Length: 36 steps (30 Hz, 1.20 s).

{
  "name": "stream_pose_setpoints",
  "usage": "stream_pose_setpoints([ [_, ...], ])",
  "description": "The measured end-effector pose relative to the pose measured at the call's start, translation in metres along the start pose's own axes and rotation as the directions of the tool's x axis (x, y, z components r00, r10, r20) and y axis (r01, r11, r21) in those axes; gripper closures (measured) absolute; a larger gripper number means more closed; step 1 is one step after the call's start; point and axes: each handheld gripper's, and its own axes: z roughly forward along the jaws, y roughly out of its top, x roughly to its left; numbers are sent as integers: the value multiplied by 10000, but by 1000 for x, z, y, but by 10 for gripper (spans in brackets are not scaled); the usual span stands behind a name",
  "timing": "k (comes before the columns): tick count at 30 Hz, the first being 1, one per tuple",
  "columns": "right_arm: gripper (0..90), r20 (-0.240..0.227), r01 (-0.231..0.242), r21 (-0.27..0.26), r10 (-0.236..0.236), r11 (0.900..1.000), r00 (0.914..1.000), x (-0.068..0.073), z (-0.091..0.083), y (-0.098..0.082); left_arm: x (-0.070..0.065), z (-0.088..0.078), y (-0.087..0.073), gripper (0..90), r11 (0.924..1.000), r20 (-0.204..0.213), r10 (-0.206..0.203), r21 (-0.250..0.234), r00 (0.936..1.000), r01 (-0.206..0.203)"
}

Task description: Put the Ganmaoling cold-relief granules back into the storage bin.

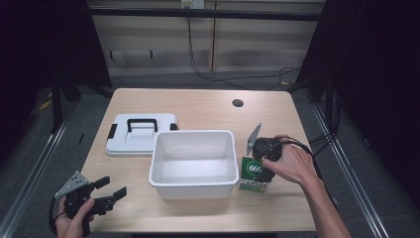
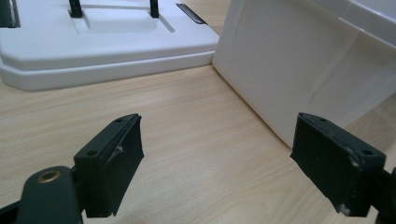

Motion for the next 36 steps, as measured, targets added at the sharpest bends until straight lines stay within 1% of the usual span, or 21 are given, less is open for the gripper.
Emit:
stream_pose_setpoints([
  [2, 96, -99, 61, 98, -60, 9999, 9999, 0, 3, 1, 1, 0, 0, 161, 10000, -42, 43, 1, 10000, -43],
  [3, 96, -23, 162, 177, -162, 9997, 9999, -1, 4, 2, 0, 0, 0, 161, 10000, -21, -57, -11, 10000, 56],
  [5, 97, -152, 118, 398, -112, 9991, 9998, 1, 8, 4, 0, 0, 0, 161, 10000, -30, -72, -34, 10000, 72],
  [6, 97, -157, 199, 422, -192, 9989, 9997, 0, 10, 5, 0, 0, 0, 161, 9998, -19, -146, -95, 9999, 146],
  [7, 97, -168, 221, 512, -212, 9984, 9996, 1, 11, 5, 0, 0, 0, 161, 9998, -17, -146, -94, 9999, 146],
  [8, 97, -156, 274, 536, -266, 9982, 9995, 0, 13, 6, 0, 0, 0, 161, 10000, -29, -59, -33, 10000, 59],
  [9, 98, -209, 210, 629, -197, 9978, 9996, 1, 14, 7, 0, 0, 0, 161, 10000, -24, -69, -33, 10000, 69],
  [13, 120, -198, 339, 863, -323, 9957, 9993, 0, 20, 10, 0, 0, 0, 161, 9998, -13, -155, -89, 9999, 155],
  [16, 119, -236, 309, 983, -287, 9947, 9993, 0, 25, 12, 0, -1, 0, 161, 9999, 0, -127, -65, 9999, 127],
  [17, 119, -267, 398, 1065, -372, 9935, 9990, 0, 25, 13, 0, -1, 0, 161, 9999, -4, -126, -66, 9999, 126],
  [20, 127, -241, 412, 1075, -388, 9934, 9990, 0, 26, 13, 0, -1, 0, 161, 9999, -2, -116, -62, 9999, 116],
  [21, 147, -176, 408, 1038, -391, 9938, 9991, 1, 26, 12, 0, -1, 0, 161, 9999, -2, -133, -69, 9999, 133],
  [22, 152, -182, 384, 977, -368, 9945, 9992, 1, 26, 11, 1, -1, 0, 161, 10000, 4, -66, -28, 10000, 66],
  [23, 157, -177, 507, 905, -493, 9946, 9986, 0, 25, 10, 1, -1, 0, 161, 10000, 7, -59, -21, 10000, 59],
  [25, 159, -185, 507, 895, -493, 9947, 9986, 0, 25, 9, 0, -1, 0, 161, 9999, -2, -121, -62, 9999, 121],
  [26, 161, -209, 498, 952, -481, 9942, 9986, 0, 25, 10, 1, -1, 0, 161, 10000, 0, -71, -27, 10000, 71],
  [31, 163, -249, 535, 1020, -512, 9933, 9984, -1, 24, 9, 1, -1, 0, 161, 10000, -17, -86, -3, 10000, 86],
  [32, 163, -292, 451, 1059, -423, 9934, 9987, -1, 24, 9, 1, 0, 0, 161, 9999, -7, -107, -19, 9999, 107],
  [34, 163, -285, 491, 1102, -463, 9927, 9985, -1, 23, 9, 1, -1, 0, 161, 9999, -26, -104, -11, 9999, 104],
  [35, 163, -280, 414, 1078, -386, 9933, 9989, -1, 23, 8, 1, -1, 0, 161, 10000, -21, -91, -13, 10000, 91],
  [36, 163, -310, 434, 1086, -402, 9931, 9987, -1, 22, 8, 1, -1, 0, 161, 10000, -6, -94, -17, 10000, 94],
])
